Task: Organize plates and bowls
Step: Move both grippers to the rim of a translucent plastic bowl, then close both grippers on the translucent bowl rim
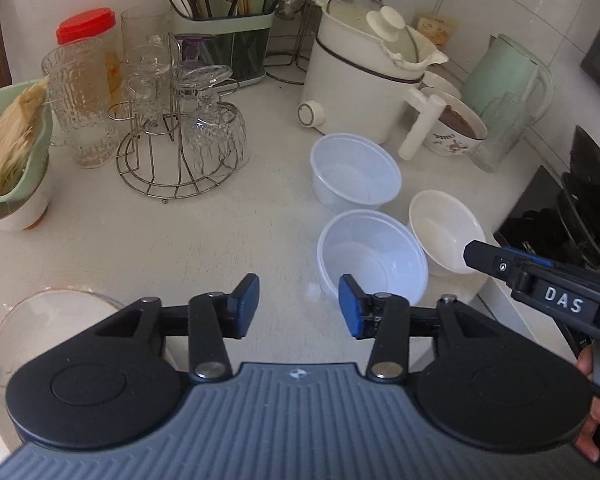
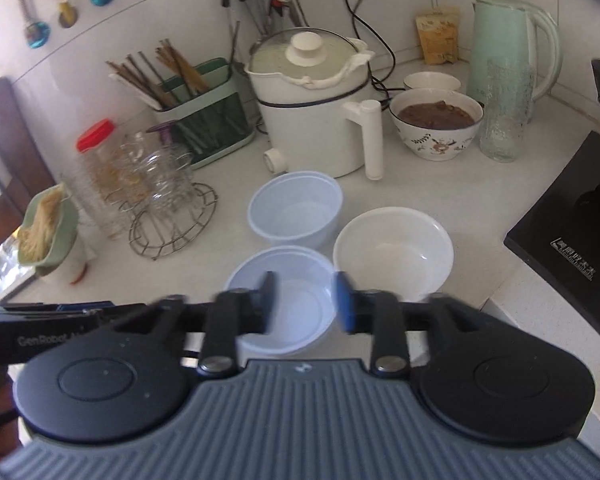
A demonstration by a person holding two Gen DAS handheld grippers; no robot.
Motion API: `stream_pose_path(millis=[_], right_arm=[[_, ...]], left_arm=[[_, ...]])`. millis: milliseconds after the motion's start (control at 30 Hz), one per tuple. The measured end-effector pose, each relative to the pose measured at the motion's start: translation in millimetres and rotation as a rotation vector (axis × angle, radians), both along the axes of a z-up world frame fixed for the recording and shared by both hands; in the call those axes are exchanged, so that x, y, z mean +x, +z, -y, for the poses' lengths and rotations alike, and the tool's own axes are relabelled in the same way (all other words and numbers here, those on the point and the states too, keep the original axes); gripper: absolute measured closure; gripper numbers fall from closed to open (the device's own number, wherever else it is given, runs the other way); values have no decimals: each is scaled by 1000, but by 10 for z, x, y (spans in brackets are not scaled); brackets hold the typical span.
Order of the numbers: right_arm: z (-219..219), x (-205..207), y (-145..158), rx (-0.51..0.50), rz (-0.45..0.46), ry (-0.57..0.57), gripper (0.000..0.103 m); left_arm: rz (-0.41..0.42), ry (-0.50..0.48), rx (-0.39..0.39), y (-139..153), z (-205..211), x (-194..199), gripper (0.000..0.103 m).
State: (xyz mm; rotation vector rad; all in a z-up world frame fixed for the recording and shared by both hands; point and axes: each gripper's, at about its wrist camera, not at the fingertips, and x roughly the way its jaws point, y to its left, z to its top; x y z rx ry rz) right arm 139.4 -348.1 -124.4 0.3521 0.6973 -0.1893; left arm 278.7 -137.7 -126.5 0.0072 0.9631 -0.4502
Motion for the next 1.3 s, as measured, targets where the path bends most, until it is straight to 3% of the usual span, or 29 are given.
stream_pose_path(millis=[400,600,733,867,967,1033,1067,1100,1300], right_arm=[[297,389,-394,241,-111,11,49],[372,457,-458,239,-180,-13,49],[449,427,-523,289,-227,-34,49],[518,438,-662,362,-268,-51,50],[533,461,-758,400,-290,-51,54],[536,480,-817,426,-305,-47,64],[535,492,-841,439,-310,-42,75],[535,503,-858,447,-313,-38,82],[523,555,-888,458,-315,-18,85]], left_arm=[[-151,23,-47,-298,201,620,49],[-223,-5,-68,-428,350,745,50],[-268,-21,-70,-517,431,788,50],[-293,-44,-46,-600,541,810,59],[-300,-43,-27,-647,585,815,78],[-302,-42,-19,-672,597,815,85],[-314,-40,-26,-690,598,818,91],[-331,-37,-39,-713,588,825,92],[-321,-23,-38,-673,533,820,94]])
